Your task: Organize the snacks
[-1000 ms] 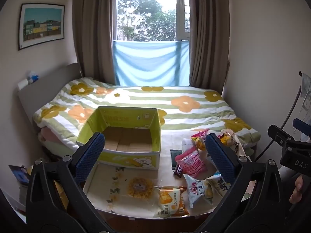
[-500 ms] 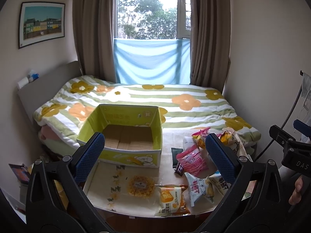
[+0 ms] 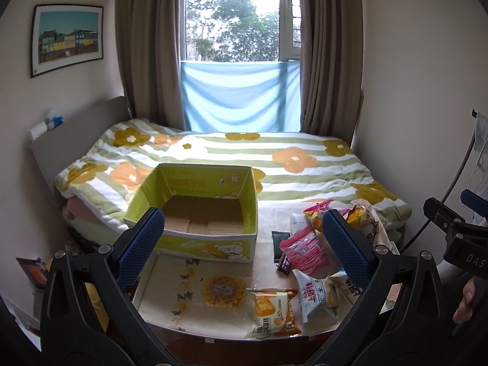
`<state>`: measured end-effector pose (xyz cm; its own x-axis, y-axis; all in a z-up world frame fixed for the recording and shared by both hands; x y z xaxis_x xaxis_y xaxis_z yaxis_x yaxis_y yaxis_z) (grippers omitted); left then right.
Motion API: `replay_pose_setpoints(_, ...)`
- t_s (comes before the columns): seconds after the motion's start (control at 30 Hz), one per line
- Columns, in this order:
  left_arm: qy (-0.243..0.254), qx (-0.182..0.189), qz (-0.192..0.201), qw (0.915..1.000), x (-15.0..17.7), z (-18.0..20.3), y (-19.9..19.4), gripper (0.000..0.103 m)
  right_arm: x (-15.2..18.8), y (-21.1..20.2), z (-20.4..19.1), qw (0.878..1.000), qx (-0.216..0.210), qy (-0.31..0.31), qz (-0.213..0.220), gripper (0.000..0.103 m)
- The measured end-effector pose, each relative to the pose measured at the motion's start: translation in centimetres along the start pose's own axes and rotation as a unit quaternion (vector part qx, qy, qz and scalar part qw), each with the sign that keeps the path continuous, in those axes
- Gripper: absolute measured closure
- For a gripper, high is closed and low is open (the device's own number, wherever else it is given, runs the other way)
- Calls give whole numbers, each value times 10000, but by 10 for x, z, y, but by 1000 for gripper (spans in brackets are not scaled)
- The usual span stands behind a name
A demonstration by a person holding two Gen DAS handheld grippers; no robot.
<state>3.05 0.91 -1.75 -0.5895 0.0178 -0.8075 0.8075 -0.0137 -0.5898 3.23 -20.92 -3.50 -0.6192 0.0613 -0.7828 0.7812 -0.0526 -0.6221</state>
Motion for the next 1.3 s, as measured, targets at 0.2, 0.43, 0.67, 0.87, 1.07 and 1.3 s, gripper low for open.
replay_pose_setpoints(0.2,-3,-1,-1,10000,0,0,0,0,0,0,-1,10000,-12,-3,-14,0)
replay_pose_setpoints(0.43,-4,0,3,10000,3,-2,-2,0,1,-5,-6,10000,-30,-39,-23,0)
replay_pose_setpoints(0.67,1,11,4,10000,3,-1,-2,0,2,-4,-6,10000,-29,-30,-18,0)
replay_pose_setpoints(0.87,19,4,4,10000,5,-1,-4,0,3,-4,-5,10000,-34,-28,-11,0)
replay_pose_setpoints(1.07,4,-34,1,10000,3,-2,-4,0,3,-5,-7,10000,-38,-45,-9,0)
replay_pose_setpoints(1.3,-25,0,13,10000,1,-4,-6,0,3,-5,-8,10000,-37,-58,7,0)
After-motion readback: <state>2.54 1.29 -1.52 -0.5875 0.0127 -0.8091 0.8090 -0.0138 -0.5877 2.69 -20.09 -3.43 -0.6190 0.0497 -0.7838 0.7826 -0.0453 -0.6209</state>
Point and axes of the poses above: each gripper's, at about its wrist camera, not at the fingertips, and y roughly the way its jaws point, z to its right, x to its underside, the point moved 3 cm from there along y, roughly the way its jaws point, and after that the axes turned 7 degrees about -z, right-handed, at the moved point
